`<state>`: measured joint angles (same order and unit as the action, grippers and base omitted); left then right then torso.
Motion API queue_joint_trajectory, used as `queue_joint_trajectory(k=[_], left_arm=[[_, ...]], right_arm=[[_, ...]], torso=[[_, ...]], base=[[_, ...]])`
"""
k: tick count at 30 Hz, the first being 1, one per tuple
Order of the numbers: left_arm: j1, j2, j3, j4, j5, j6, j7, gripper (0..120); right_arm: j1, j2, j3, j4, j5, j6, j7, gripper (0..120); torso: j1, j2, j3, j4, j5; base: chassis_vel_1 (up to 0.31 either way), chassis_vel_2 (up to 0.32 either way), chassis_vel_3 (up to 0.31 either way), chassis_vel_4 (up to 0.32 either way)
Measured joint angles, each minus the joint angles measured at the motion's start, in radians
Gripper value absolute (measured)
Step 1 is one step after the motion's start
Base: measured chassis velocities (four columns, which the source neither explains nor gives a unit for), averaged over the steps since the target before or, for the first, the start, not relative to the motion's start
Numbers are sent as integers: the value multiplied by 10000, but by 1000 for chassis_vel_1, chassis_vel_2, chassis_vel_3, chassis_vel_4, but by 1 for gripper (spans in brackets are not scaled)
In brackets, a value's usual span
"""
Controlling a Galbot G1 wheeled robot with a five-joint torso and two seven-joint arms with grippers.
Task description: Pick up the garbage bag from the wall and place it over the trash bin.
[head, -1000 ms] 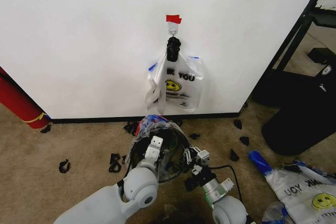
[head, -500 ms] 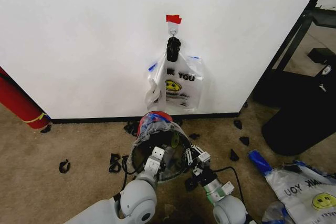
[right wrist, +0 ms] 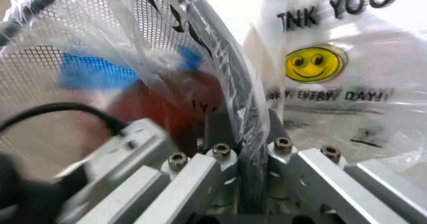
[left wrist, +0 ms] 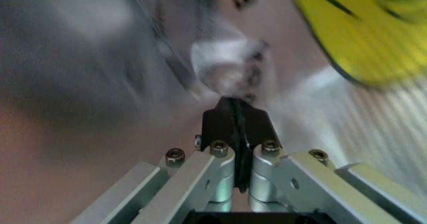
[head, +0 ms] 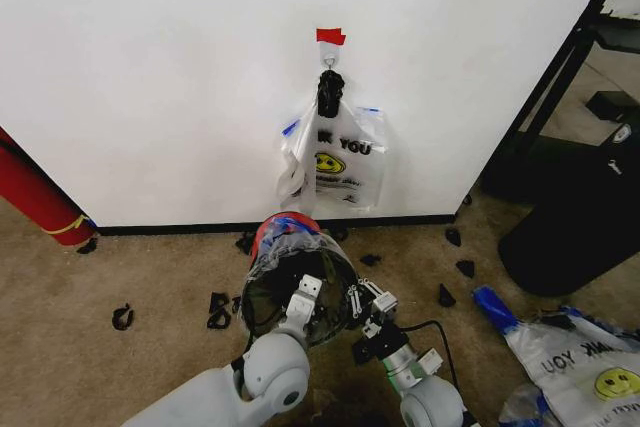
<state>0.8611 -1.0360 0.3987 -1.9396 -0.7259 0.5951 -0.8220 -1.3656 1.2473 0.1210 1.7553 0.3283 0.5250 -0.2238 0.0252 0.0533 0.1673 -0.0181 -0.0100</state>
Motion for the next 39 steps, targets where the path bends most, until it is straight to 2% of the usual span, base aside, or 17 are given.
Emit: queue_joint_trajectory(k=[4, 8, 15, 18, 26, 36, 39], left_arm=[[-216, -63, -78, 310, 140, -116, -15, 0], [-386, -142, -87, 963, 732, -278, -186, 0], [-314, -61, -215, 1197, 1387, -458, -223, 0], [-226, 18, -259, 1059, 1597, -558, -175, 0], [289, 332, -203, 48, 1937, -590, 341, 0], [605, 661, -130, -659, 1919, -474, 896, 0], [852, 826, -140, -992, 1725, -187, 986, 0]], right_arm=[[-60, -15, -1, 44, 108, 67, -163, 0], [-93, -25, 15, 105, 186, 131, -278, 0], [-106, -20, 135, 123, 189, 152, -313, 0], [-105, -19, 212, 62, 208, 152, -324, 0], [81, 19, 379, -265, 635, 170, -254, 0], [177, 121, 510, -547, 680, 340, -515, 0], [187, 160, 612, -583, 562, 434, -572, 0]], torso=[[0, 0, 0, 0, 0], [0, 0, 0, 0, 0], [0, 0, 0, 0, 0], [0, 0, 0, 1, 0], [0, 0, 0, 1, 0], [0, 0, 0, 0, 1], [0, 0, -1, 0, 0]], base=[[0, 0, 0, 0], [0, 0, 0, 0], [0, 0, 0, 0], [0, 0, 0, 0], [0, 0, 0, 0], [0, 0, 0, 0], [0, 0, 0, 0]])
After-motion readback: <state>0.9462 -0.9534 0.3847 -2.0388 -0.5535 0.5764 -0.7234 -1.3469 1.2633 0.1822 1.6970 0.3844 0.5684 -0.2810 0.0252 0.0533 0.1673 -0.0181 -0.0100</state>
